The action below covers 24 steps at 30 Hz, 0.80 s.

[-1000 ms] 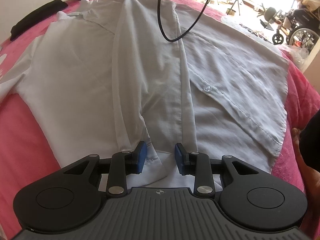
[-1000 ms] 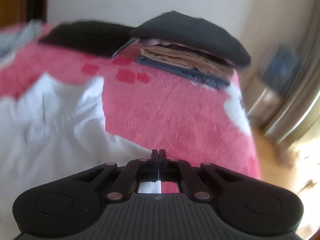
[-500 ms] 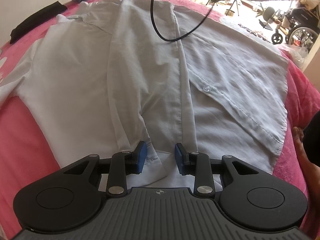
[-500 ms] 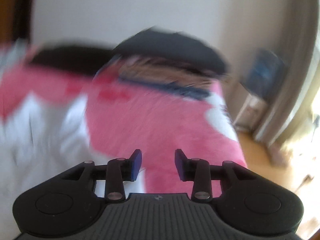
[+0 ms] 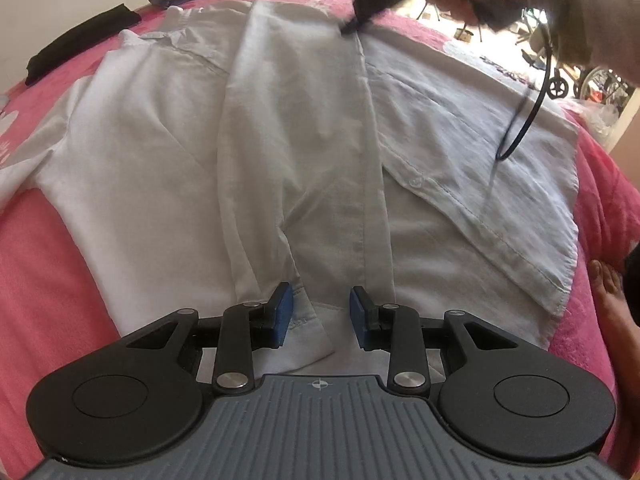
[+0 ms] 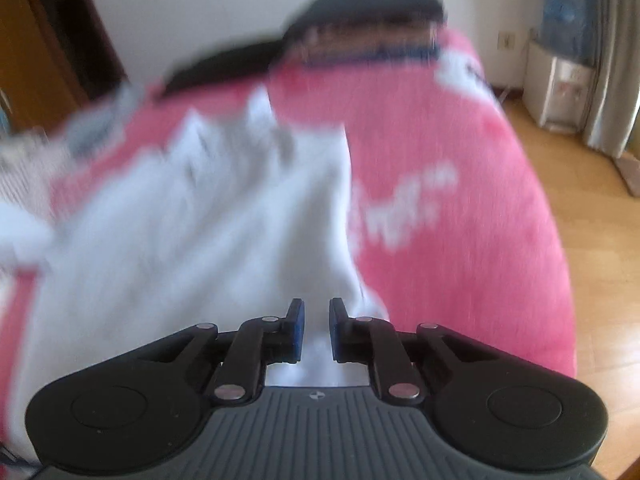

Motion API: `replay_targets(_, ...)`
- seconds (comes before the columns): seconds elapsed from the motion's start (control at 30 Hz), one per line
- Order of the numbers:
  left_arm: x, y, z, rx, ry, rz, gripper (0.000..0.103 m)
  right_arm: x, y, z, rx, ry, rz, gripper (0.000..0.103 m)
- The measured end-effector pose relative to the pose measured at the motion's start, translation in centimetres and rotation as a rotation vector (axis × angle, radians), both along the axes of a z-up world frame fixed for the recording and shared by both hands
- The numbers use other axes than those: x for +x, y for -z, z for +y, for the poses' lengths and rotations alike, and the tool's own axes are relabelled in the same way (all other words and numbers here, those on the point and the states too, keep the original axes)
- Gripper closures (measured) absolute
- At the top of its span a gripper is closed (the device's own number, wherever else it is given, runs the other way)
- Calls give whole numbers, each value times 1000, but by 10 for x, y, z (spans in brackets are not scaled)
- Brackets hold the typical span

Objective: Fold clothes

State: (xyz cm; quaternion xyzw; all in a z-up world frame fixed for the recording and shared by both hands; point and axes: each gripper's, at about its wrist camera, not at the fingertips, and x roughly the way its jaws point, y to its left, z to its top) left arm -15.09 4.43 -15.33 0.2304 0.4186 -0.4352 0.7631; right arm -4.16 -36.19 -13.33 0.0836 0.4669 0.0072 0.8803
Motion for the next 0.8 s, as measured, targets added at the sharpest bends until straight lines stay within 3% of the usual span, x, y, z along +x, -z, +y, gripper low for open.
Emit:
replay_targets(0.07,0,0,2,-13,-11,-5,71,-4,8,0,-6,23,9,93)
replay_targets(0.17,-7,-5,4,-11,-35,-51,64,-18,-17,7,-13,42,-16,91)
replay_targets(0.3,-23,-17,13,-12,-37,-136,59,-39,-47,49,-60,-105,-41,91)
replay_targets(0.47,-25,-26,28,-58,-98,-86,58,-60,-56,122,-22,-363,-44,91)
replay_targets(0.63,-7,-40,53,-111,-256,-36,58,-72,-39,201,91,-581,-16,91)
replay_targets(0.8,33,-78,103,-191,-519,-80,58,-74,-7,253,129,-696,57,91)
